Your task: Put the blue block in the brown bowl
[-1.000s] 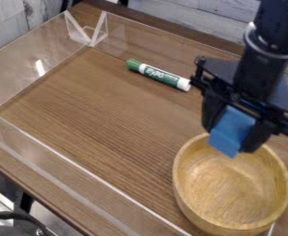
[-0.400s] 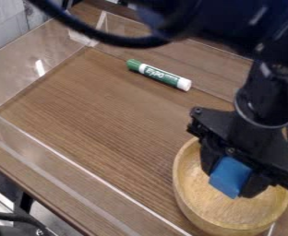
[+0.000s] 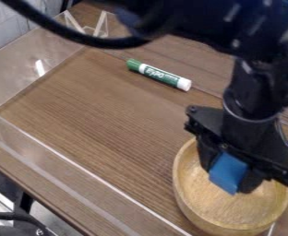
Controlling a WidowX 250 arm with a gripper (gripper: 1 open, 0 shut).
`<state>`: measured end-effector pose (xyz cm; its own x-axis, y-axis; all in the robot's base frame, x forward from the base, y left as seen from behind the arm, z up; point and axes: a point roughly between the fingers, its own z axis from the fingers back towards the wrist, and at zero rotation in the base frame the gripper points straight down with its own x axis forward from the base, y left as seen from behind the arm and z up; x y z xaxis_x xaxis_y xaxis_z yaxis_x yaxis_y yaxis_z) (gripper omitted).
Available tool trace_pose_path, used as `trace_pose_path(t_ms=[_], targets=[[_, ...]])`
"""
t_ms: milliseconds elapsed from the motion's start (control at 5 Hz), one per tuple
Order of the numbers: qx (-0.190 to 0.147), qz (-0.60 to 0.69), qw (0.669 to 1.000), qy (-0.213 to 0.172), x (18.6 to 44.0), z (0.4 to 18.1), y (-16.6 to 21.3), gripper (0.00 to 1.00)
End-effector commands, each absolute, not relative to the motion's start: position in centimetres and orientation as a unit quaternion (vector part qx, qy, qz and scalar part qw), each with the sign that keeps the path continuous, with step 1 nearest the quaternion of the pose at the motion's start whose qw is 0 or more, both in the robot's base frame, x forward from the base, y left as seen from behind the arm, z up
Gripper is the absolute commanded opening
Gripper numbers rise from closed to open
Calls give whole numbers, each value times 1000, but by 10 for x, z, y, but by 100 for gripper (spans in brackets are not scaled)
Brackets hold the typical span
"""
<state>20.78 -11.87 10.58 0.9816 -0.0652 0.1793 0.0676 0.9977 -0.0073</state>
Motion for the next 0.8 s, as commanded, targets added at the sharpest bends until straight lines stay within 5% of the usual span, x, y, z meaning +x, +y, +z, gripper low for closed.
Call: trace_pose_path(t_ms=[0, 600], targets=[[-32, -29, 993, -112, 215, 116, -117, 0], [-61, -23, 993, -97, 215, 115, -116, 0]])
